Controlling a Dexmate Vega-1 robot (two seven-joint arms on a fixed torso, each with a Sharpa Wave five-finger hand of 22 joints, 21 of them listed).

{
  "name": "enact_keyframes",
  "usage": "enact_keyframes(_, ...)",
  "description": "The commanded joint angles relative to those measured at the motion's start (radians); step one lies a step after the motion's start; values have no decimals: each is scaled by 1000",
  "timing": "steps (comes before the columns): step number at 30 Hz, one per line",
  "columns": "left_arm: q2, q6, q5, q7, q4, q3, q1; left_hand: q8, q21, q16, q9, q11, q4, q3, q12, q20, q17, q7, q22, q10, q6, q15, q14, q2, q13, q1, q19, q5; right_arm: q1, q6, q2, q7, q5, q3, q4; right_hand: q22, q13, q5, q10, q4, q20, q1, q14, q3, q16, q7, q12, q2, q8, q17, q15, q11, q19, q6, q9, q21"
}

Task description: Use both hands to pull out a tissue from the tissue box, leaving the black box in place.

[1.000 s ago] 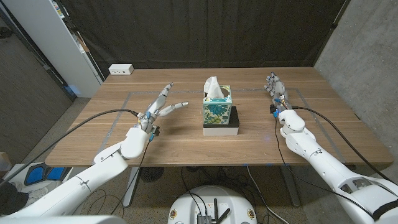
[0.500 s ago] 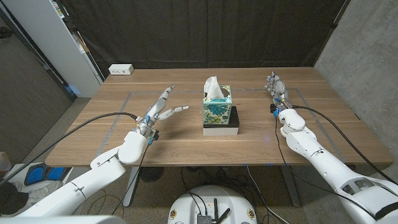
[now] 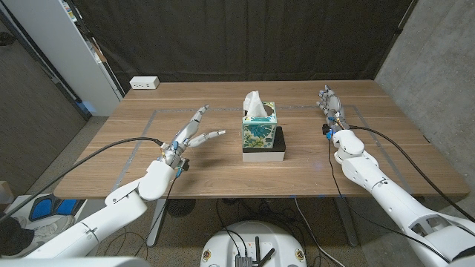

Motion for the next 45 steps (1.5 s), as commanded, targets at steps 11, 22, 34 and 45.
enact_keyframes(11,6,-45,-21,-61,25,-10,-22,13,5,11,0,-17,-3,-32,10,-39,3,1,4,-259,-362,-12,-172,0,4,41,48,16,-11,-11,3,-31,-14,1,-23,4,5,0,14,-3,6,-2,19,-4,-1,-2,4,5,9,3,0,3,11,9,3,6)
enact_keyframes(22,13,-52,-57,-155,43,12,-76,13,17,20,1,-10,-6,-81,14,-40,3,15,3,-229,-349,-27,-103,-10,5,64,120,35,-27,-20,-5,-43,-14,7,-49,4,5,1,15,-6,6,-3,24,-5,-1,-4,4,7,8,2,0,3,18,11,3,8)
enact_keyframes(34,29,-61,-91,-284,53,57,-147,21,9,13,1,-7,-9,-103,17,-34,3,10,3,-209,-321,-15,-98,-9,5,83,123,46,-48,-19,-13,-56,-17,15,-81,4,5,0,19,-9,8,-4,29,-6,0,-2,4,8,8,2,2,5,24,13,3,9)
enact_keyframes(45,16,-110,-132,-384,97,100,-214,30,12,15,0,-4,-9,-132,23,-38,3,13,2,-175,-286,-7,-64,-9,5,106,157,59,-67,-21,-25,-68,-22,24,-111,4,5,0,19,-11,8,-4,31,-6,-1,-3,3,9,8,2,2,6,25,14,3,8)
